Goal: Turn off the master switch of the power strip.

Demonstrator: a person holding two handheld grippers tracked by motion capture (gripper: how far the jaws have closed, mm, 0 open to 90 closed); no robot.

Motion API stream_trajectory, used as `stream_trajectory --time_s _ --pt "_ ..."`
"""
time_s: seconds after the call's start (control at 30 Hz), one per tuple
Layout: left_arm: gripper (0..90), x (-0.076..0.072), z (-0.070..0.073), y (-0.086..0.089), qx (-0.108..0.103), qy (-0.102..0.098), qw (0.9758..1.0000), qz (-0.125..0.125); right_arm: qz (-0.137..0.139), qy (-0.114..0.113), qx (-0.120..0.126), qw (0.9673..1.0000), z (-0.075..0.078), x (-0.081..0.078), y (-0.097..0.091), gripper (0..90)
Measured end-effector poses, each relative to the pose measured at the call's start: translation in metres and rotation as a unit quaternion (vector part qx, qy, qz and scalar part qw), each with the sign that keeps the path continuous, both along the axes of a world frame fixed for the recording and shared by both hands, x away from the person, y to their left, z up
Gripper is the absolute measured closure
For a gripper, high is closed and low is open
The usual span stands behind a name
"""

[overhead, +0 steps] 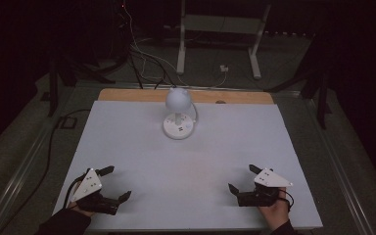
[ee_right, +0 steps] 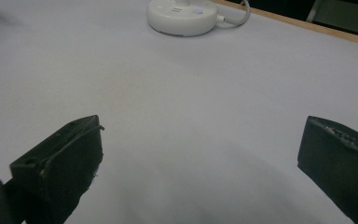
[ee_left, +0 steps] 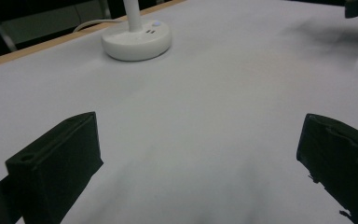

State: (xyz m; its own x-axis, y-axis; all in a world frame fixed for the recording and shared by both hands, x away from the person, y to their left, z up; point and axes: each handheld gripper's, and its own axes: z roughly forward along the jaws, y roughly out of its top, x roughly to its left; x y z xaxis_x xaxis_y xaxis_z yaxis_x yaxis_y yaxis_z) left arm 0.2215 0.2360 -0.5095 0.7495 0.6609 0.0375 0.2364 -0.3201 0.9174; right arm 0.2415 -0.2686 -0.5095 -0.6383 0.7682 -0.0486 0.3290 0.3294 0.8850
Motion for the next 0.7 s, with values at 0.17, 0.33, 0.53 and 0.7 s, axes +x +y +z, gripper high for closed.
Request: stream_trajectory --time_s 0.17,0.33,0.53,0.7 --pt "0.2 0.0003 -0.0002 -0.0011 -0.002 0.003 1.0000 -0.001 0.001 -0.002 -0.002 1.0000 0.0008 -0.0019 0.0010 0.0" --pt "0.2 0.0001 0.0004 -0.0009 -0.004 0.002 1.0000 0.000 -0.001 -0.002 -0.008 1.0000 0.0011 -0.0036 0.0026 0.0" --pt "0.2 0.0001 0.0007 -0.0006 -0.007 0.000 1.0000 0.001 -0.014 0.013 -0.010 0.9998 0.0006 -0.0030 0.0033 0.0" --pt "0.2 0.0003 0.0005 -0.0007 -0.005 0.001 1.0000 -0.002 -0.021 0.024 -0.006 0.9995 0.0014 -0.0020 0.0056 0.0"
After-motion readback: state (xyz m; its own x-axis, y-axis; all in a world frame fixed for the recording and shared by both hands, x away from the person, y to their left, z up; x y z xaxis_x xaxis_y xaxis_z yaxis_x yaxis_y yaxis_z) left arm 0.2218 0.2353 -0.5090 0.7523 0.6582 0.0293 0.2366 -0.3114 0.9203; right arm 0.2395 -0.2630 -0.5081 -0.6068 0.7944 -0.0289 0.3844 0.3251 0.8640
